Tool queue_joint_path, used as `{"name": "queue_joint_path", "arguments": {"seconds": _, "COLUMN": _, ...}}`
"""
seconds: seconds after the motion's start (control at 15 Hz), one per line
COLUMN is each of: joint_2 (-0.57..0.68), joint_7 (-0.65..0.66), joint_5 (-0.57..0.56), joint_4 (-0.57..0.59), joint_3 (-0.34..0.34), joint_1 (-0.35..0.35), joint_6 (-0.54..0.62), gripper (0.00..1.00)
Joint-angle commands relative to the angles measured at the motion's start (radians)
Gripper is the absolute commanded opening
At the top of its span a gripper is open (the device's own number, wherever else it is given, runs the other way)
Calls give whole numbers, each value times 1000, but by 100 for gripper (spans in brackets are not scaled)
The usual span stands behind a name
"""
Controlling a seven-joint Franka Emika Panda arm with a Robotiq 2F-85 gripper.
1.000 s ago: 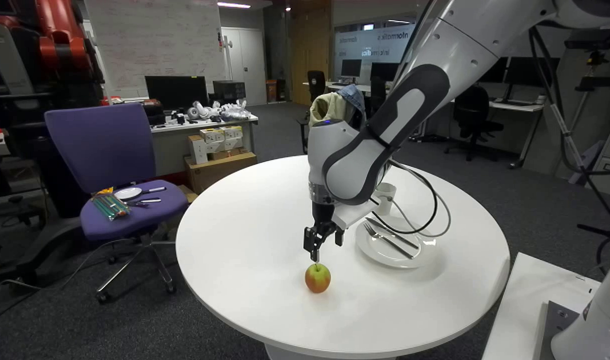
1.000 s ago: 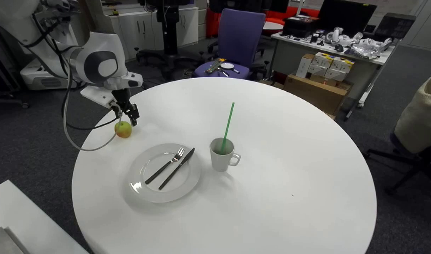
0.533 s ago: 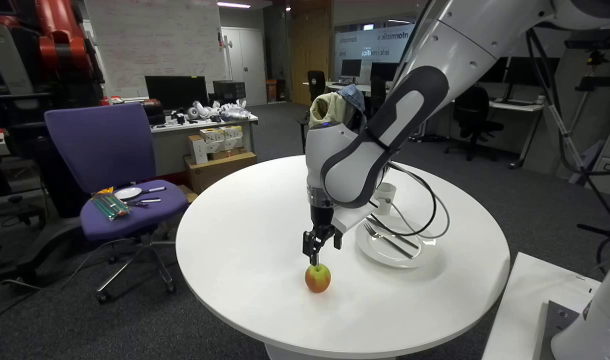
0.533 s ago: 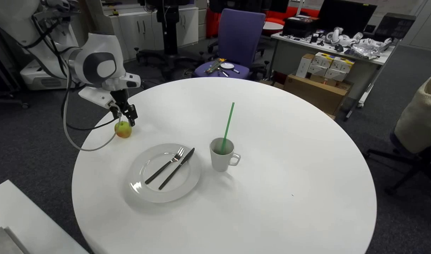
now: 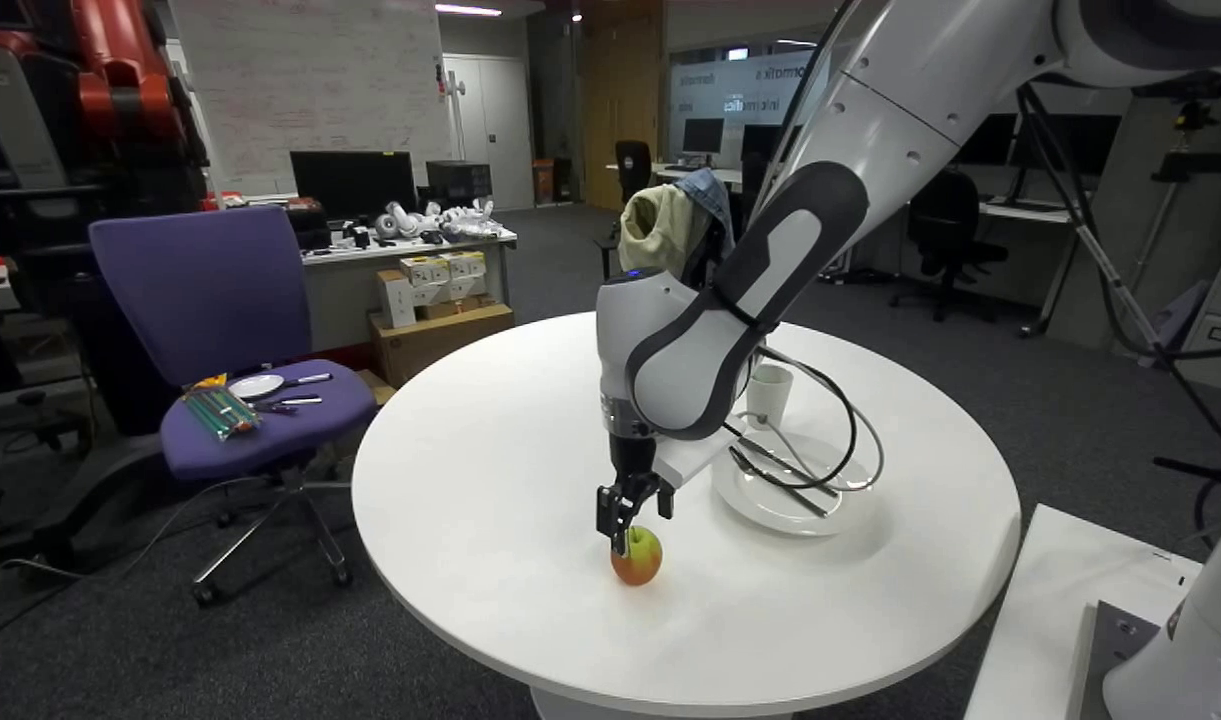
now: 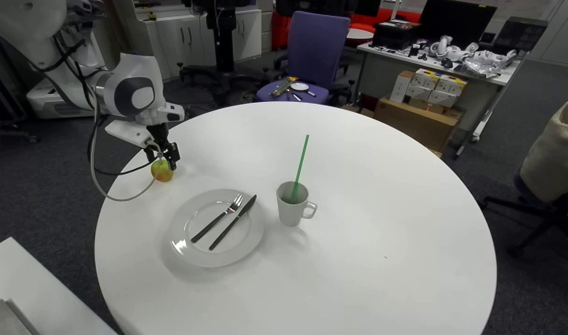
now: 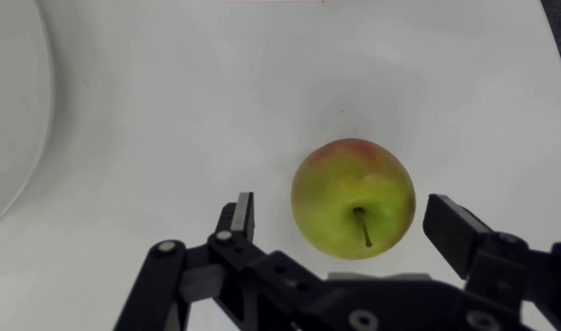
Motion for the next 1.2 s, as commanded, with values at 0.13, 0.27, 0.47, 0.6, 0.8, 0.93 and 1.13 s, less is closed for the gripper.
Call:
{"name": "queue_joint_path", "arguments": {"seconds": 0.13, "joint_2": 45, "joint_7": -19, "joint_5": 1, "joint_4": 61, "joint_3": -4, "joint_1": 7, "joint_6": -36, "gripper": 100}}
{"name": "queue_joint_path", "arguments": {"seconds": 0.27, "joint_2": 57, "joint_7": -18, "joint_5": 0, "joint_4": 70, "joint_3": -4, "joint_1": 10, "joint_6": -36, "gripper": 100}}
{"name": "queue_joint_path", "arguments": {"seconds": 0.47, "joint_2": 71, "joint_7": -19, "joint_5": 1, "joint_4": 80, "joint_3": -3, "joint_1": 15, "joint_6": -36, "gripper": 100}}
{"name": "queue_joint_path", "arguments": {"seconds": 0.6, "joint_2": 76, "joint_7": -27, "joint_5": -6, "joint_4": 82, "joint_3": -4, "joint_1": 19, "joint_6": -37, "gripper": 75}}
{"name": "queue_joint_path", "arguments": {"seconds": 0.8, "joint_2": 82, "joint_7": -45, "joint_5": -7, "joint_4": 84, "joint_3": -2, "joint_1": 20, "joint_6": -39, "gripper": 60}}
{"name": "queue_joint_path", "arguments": {"seconds": 0.93, "joint_2": 81, "joint_7": -53, "joint_5": -8, "joint_4": 84, "joint_3": -2, "joint_1": 20, "joint_6": -40, "gripper": 49}}
{"name": "queue_joint_path", "arguments": {"seconds": 1.13, "joint_2": 62, "joint_7": -61, "joint_5": -15, "joint_4": 65, "joint_3": -3, "joint_1": 24, "joint_6": -34, "gripper": 49}}
